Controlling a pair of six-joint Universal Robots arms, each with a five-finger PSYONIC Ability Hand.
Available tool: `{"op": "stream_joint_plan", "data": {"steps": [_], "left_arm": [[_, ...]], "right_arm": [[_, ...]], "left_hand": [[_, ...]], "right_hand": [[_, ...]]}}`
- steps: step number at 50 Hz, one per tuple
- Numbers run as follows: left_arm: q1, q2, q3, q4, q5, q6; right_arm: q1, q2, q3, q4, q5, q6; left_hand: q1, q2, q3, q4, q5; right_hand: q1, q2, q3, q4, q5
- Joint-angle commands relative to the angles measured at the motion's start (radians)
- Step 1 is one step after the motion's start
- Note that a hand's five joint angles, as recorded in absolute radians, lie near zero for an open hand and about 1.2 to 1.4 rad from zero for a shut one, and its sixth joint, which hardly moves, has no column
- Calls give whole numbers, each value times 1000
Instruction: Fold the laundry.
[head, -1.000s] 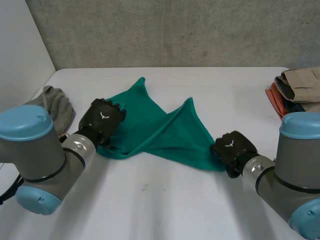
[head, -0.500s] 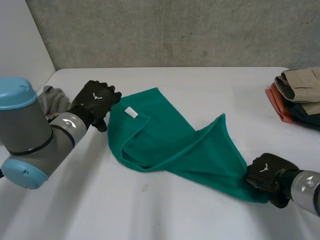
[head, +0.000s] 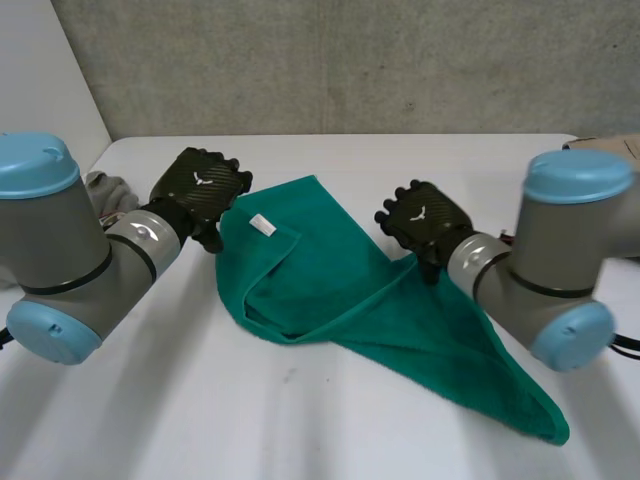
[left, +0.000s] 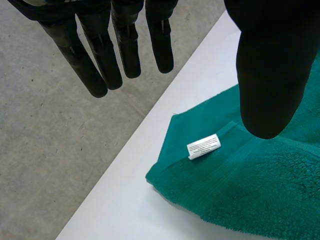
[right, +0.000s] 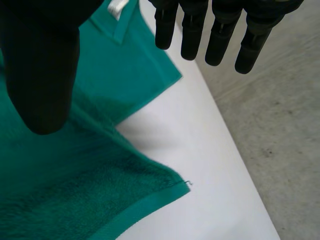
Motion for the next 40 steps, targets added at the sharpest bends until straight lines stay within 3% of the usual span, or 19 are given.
{"op": "stream_joint_plan", "data": {"steps": [1,5,6,7,8,14,21,30,40], "left_arm": [[27,8,-3,1,12,-7],[42,3,6,1,24,-2],[45,3,8,1,25,-2],[50,0,14,1,31,-1],[53,-1,17,0,35,-2],[59,-38,72,-5,59,4],[65,-147,211,-54,84,71],[56,-331,440,-267,120,276],[-2,-477,592,-414,144,373]], "right_arm": [[0,180,-134,-1,13,-63],[7,228,-182,-1,18,-66],[8,229,-188,2,19,-64],[8,226,-192,4,22,-63],[8,220,-192,4,25,-61],[11,116,-156,31,30,-18],[27,-128,-58,76,-8,10],[50,-413,19,142,-107,91],[73,-576,51,211,-142,166]], "left_hand": [[29,34,32,46,49],[11,16,15,28,32],[5,10,9,22,26],[-15,-10,-12,2,5],[-27,-22,-24,-10,-6],[-100,-95,-97,-84,-80],[-279,-274,-276,-262,-259],[-292,-287,-289,-275,-271],[-292,-287,-289,-275,-271]], "right_hand": [[210,213,197,204,185],[439,442,425,432,414],[564,567,551,558,539],[938,941,924,931,913],[1046,1050,1033,1040,1021],[1048,1051,1034,1041,1022],[1048,1051,1034,1041,1022],[1048,1051,1034,1041,1022],[1048,1051,1034,1041,1022]]}}
